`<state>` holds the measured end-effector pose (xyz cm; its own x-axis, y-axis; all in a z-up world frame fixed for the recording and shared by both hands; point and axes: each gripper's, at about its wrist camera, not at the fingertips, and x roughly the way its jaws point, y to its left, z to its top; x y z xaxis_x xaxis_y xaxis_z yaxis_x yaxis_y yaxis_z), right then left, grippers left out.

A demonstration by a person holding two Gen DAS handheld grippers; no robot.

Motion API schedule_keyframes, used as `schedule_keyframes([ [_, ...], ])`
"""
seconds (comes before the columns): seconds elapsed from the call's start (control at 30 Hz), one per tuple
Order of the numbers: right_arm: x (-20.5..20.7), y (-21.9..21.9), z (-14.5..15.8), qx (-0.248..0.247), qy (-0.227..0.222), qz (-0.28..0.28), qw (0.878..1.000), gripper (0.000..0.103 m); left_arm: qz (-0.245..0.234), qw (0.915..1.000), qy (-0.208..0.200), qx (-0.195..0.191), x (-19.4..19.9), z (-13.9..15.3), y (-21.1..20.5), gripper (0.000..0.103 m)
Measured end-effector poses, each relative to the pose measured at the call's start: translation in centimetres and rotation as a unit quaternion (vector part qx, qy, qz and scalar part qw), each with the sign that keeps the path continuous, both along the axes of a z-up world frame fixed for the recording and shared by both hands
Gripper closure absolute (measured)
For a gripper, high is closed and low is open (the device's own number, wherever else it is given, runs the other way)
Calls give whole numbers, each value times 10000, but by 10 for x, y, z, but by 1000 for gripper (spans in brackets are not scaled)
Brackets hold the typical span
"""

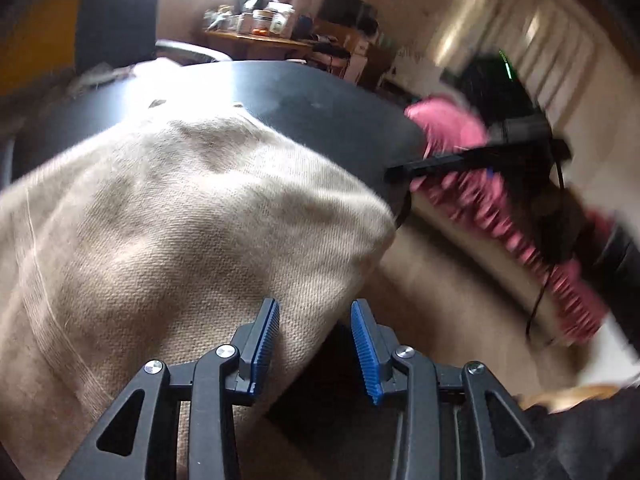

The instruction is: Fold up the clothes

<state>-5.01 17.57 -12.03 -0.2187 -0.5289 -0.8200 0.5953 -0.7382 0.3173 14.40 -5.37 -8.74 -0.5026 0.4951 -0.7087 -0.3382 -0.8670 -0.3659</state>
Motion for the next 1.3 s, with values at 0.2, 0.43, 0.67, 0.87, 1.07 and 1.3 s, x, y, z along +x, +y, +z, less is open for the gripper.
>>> schedule_keyframes([
  [0.2, -15, -4, -6, -1817, -949, 452, 9777, 23, 203, 9990, 354, -199, -32, 29, -20, 65],
  [0.43, -57, -25, -28, -2518, -1698, 910, 9484, 19, 235, 9983, 243, -464, -81, 22, -26, 65],
  [0.67, -97, -50, -44, -2980, -2389, 1576, 9107, 6, 52, 9980, 207, -600, -121, 16, -17, 65],
  [0.87, -66, -80, -44, -2364, -3199, 3189, 8603, 0, -78, 9956, 11, -930, -159, -4, -2, 64],
  [1.07, -2, -111, -47, -975, -3606, 4615, 8046, 0, -159, 9949, 262, -959, -154, -7, 0, 62],
  [1.3, -3, -101, -6, 550, -3517, 5214, 7755, 0, -141, 9963, 308, -793, -153, -9, -6, 63],
])
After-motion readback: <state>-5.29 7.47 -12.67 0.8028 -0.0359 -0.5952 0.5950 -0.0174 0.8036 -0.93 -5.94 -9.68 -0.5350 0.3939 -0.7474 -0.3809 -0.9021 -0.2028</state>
